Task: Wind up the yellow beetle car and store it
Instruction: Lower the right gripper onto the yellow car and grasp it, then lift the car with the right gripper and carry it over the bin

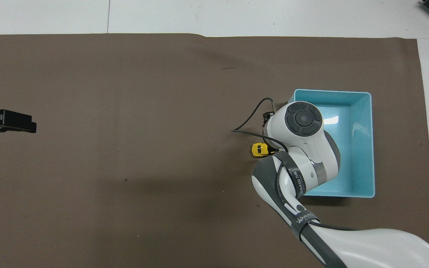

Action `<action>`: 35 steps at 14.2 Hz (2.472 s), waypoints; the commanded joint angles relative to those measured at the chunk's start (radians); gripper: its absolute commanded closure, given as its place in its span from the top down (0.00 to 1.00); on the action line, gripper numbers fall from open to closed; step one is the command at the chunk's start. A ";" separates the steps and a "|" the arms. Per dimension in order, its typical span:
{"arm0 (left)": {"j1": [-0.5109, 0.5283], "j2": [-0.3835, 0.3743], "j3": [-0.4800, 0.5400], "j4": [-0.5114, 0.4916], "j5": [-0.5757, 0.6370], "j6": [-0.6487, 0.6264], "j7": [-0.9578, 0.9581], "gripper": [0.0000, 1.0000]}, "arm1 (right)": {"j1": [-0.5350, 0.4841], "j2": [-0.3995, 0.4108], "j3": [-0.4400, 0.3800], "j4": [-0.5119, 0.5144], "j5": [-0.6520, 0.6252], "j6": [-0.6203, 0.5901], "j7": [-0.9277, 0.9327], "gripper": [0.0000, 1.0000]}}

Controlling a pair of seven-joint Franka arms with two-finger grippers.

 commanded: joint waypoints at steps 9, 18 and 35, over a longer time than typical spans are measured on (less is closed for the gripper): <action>0.012 -0.021 -0.004 -0.027 0.020 -0.008 0.006 1.00 | 0.001 -0.019 0.009 -0.104 -0.069 0.092 0.028 0.19; 0.015 -0.015 -0.006 -0.014 0.020 -0.006 -0.001 1.00 | 0.096 -0.016 0.008 -0.040 -0.069 0.058 0.034 0.00; 0.015 -0.015 -0.006 -0.014 0.020 -0.006 -0.001 1.00 | -0.106 -0.144 -0.002 0.125 -0.051 -0.190 -0.590 0.00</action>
